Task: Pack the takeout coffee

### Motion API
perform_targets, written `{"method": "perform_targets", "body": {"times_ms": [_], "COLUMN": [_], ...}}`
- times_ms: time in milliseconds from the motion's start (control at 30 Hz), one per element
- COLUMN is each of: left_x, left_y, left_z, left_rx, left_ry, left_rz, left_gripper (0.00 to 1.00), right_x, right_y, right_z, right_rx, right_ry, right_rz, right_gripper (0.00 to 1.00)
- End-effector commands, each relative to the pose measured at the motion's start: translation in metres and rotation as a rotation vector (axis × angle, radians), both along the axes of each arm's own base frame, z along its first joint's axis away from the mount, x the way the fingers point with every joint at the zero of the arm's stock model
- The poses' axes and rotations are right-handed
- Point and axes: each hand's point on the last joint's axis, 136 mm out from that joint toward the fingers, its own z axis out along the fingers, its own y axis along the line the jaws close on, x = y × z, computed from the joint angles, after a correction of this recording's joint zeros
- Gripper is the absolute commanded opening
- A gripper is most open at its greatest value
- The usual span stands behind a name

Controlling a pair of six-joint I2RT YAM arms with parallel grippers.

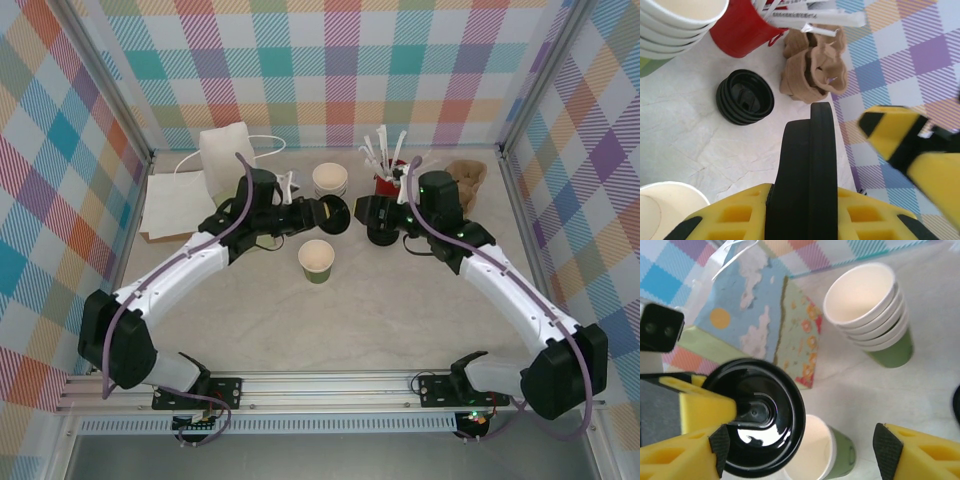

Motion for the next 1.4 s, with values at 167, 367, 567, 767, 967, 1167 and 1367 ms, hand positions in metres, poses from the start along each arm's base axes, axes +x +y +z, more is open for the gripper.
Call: {"method": "perform_targets", "body": {"times_ms": [167, 367, 567, 767, 967, 1167, 1367], "left_x": [-0.012, -0.013, -0.012, -0.011, -0.012, -0.021, -0.024], "left_y": [-0.006, -0.010, -0.012, -0.006, 0.014, 0.045, 0.068], "left_z": [0.037, 0.038, 0.034, 0.027, 0.025, 0.038, 0.046], "left_rx": [-0.113, -0.134, -0.139, -0.082, 0.044, 0.105, 0.044], "left_ry": [-0.085, -0.070, -0.056, -0.063, -0.086, -0.082, 0.062], "left_rz": [-0.036, -0.053, -0.058, -0.039, 0.011, 0.098, 0.249], "left_gripper": [0.18, 0.18, 0.20, 0.34, 0.65, 0.83, 0.87], "right_x": [-0.016, -0.014, -0.015, -0.015, -0.009, 0.003, 0.024], "right_y": [0.043, 0.053, 0.056, 0.052, 0.043, 0.035, 0.031], "right_z": [0.004, 0.009, 0.015, 0.013, 0.003, -0.026, -0.029], "right_rx": [0.223, 0.285, 0.307, 0.265, 0.143, -0.165, -0.394], "right_ry": [0.080, 0.102, 0.108, 0.101, 0.072, -0.021, -0.257], "right_rz": [0.253, 0.301, 0.320, 0.298, 0.233, 0.121, -0.033], "right_gripper": [0.76, 0.63, 0.45, 0.26, 0.19, 0.16, 0.14]}}
